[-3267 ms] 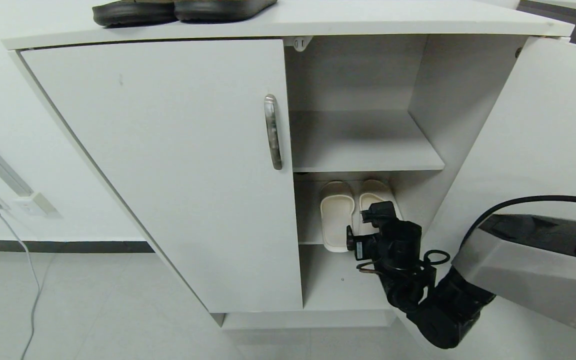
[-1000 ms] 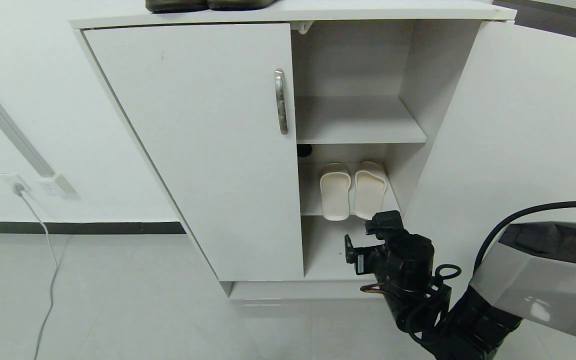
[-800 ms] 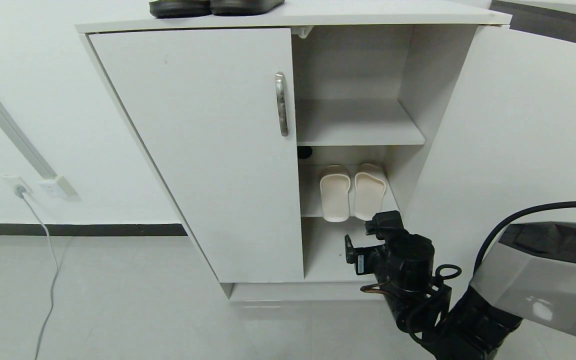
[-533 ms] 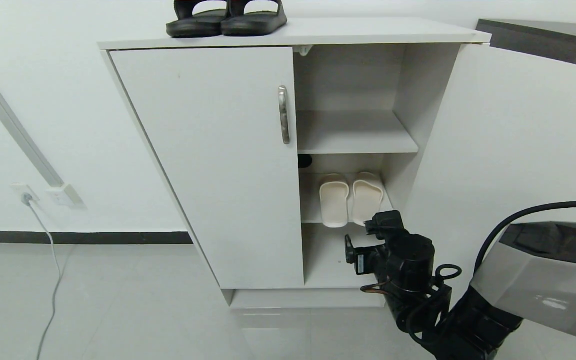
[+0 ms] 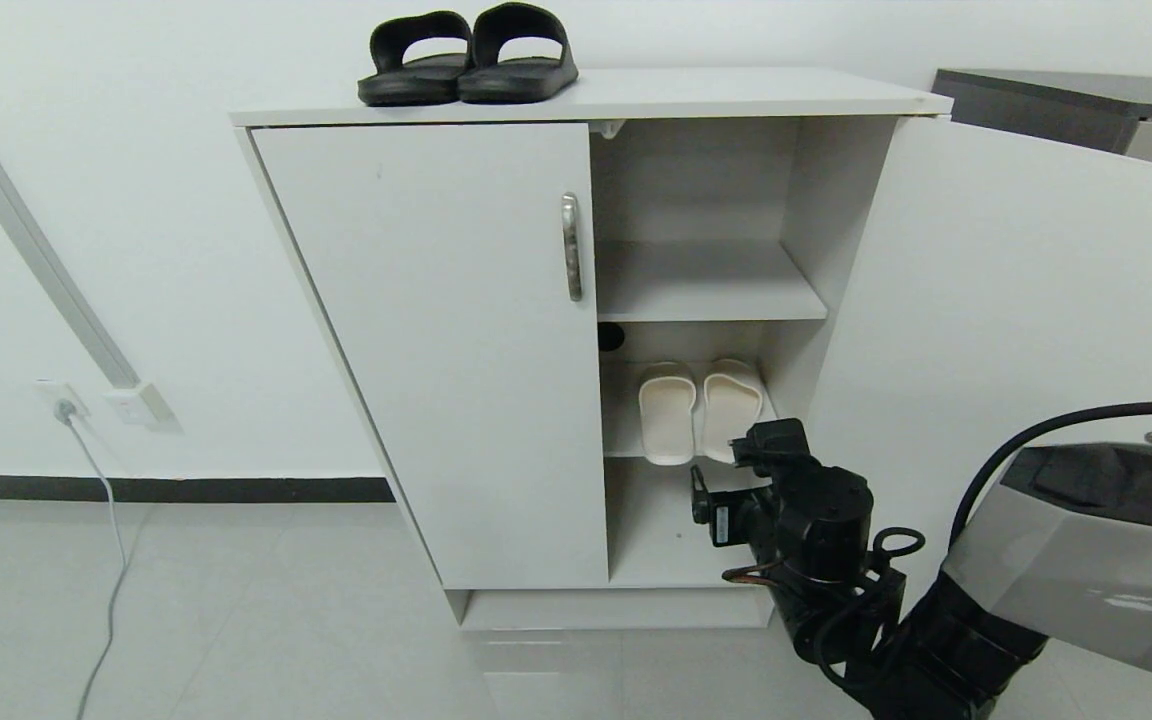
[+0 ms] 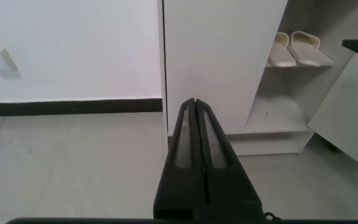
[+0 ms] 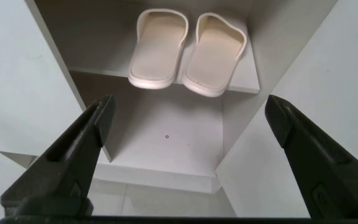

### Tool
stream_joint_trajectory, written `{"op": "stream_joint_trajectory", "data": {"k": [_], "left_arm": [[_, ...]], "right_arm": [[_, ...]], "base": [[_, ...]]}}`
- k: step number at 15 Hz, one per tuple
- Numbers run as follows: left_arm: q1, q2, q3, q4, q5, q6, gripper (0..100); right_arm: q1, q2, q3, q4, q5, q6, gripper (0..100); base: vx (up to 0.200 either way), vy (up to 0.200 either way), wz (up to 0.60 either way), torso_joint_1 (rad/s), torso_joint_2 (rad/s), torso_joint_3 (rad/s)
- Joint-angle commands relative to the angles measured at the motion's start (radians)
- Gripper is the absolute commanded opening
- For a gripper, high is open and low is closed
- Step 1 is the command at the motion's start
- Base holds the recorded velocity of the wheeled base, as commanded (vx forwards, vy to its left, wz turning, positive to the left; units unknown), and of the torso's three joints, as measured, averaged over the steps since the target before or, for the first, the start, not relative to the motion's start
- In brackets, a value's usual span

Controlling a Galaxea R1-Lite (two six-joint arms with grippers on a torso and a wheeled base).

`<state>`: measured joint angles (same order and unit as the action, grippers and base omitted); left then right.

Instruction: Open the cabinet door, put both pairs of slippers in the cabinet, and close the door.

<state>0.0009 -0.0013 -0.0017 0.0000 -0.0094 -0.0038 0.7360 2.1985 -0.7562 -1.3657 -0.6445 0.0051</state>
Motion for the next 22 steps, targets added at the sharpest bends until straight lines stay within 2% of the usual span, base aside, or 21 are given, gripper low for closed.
{"op": "stream_joint_trajectory", "data": {"k": [1,6,22], "left_arm": [[0.001,0.001,0.000,0.000,0.000,-0.001,0],[0.001,0.001,0.000,0.000,0.000,-0.001,0],[0.001,0.001,0.000,0.000,-0.001,-0.001,0]], "right_arm": [[0.000,0.000,0.000,-0.001,0.000,-0.001,100],[0.000,0.004,0.000,-0.001,0.000,-0.001,100],[0.000,0.006,-0.002,0.001,0.000,-0.001,100]], "base": [[0.000,0.000,0.00,0.000,0.00,0.000],[0.000,0.000,0.00,0.000,0.00,0.000],[0.000,0.200,0.00,0.004,0.00,0.003]]}}
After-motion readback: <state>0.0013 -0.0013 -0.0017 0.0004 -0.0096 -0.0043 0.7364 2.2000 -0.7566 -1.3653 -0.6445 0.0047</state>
